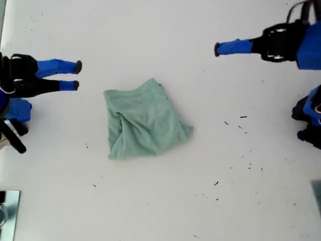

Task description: Fold t shirt

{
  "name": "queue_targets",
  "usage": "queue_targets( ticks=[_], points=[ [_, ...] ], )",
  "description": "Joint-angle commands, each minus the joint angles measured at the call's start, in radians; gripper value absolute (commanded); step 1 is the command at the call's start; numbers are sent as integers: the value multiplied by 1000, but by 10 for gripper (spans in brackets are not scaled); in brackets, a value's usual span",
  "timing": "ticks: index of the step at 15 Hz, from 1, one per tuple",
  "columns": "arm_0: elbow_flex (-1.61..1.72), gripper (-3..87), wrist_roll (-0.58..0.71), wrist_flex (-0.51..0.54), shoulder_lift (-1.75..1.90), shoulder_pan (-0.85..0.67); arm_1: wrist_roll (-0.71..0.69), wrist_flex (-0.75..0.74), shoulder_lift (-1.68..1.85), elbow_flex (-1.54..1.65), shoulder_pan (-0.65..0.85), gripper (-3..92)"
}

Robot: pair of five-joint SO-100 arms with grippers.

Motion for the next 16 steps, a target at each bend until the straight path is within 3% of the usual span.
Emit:
queue_targets(
  ticks=[1,4,5,6,7,9,10,16],
  points=[
    [137,235,-41,12,199,54,71,15,345,272,-29,289],
    [299,159,-55,40,272,123,202,209,623,603,-71,255],
    [371,162,-66,15,272,152,227,190,624,704,-80,248],
    [434,164,-207,14,270,155,316,164,624,816,-63,239],
    [413,174,-169,43,264,149,474,227,588,839,-46,233],
    [411,178,-40,46,265,146,91,227,620,841,-8,228],
    [411,178,-37,46,265,147,23,227,620,841,-3,218],
    [411,178,-37,46,265,149,26,227,620,841,-8,218]
  ],
)
